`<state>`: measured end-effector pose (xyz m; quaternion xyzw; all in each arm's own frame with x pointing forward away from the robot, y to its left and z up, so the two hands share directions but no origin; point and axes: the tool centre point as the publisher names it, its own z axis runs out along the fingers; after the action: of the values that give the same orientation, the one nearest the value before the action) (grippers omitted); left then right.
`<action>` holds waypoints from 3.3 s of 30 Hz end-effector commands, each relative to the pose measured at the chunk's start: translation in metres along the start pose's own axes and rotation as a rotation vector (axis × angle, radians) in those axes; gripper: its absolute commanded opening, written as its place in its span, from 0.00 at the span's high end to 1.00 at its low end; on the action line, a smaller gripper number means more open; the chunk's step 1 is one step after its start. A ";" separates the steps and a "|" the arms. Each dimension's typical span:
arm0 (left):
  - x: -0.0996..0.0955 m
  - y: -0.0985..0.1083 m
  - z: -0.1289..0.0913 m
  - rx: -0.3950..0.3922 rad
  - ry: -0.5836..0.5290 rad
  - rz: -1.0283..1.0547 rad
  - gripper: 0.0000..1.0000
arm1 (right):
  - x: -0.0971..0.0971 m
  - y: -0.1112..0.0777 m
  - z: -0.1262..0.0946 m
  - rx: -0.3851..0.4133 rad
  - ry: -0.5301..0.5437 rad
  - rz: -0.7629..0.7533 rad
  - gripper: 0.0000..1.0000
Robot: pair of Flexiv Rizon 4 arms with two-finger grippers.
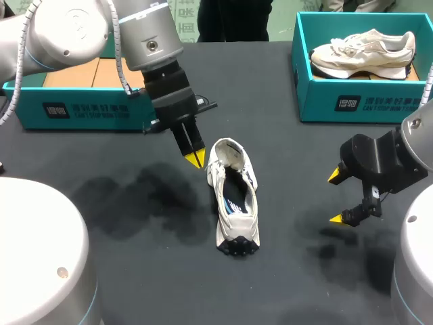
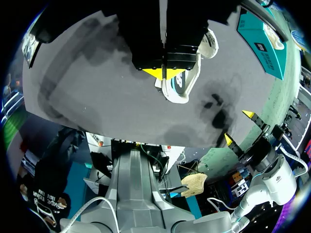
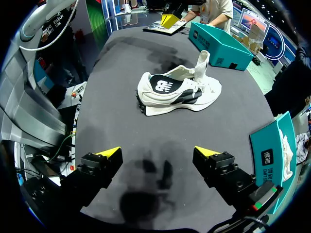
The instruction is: Take the shoe out of the shoebox, open the shoe tongue, remove and reinsert the insole, then place the shoe into the shoebox
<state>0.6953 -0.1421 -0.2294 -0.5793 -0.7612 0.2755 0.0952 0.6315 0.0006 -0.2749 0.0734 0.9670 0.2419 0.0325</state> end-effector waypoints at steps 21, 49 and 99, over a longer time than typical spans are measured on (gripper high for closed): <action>-0.024 0.006 0.036 -0.097 0.316 0.247 1.00 | 0.002 -0.001 0.000 0.000 -0.003 0.000 0.00; -0.030 0.024 0.074 -0.079 0.409 0.326 1.00 | 0.002 -0.001 0.000 0.000 -0.003 0.000 0.00; -0.025 0.029 0.113 -0.112 0.527 0.436 1.00 | 0.002 -0.001 0.000 0.000 -0.003 0.000 0.00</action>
<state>0.6780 -0.1957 -0.3320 -0.7831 -0.5822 0.0915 0.1986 0.6321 0.0005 -0.2748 0.0728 0.9669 0.2426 0.0318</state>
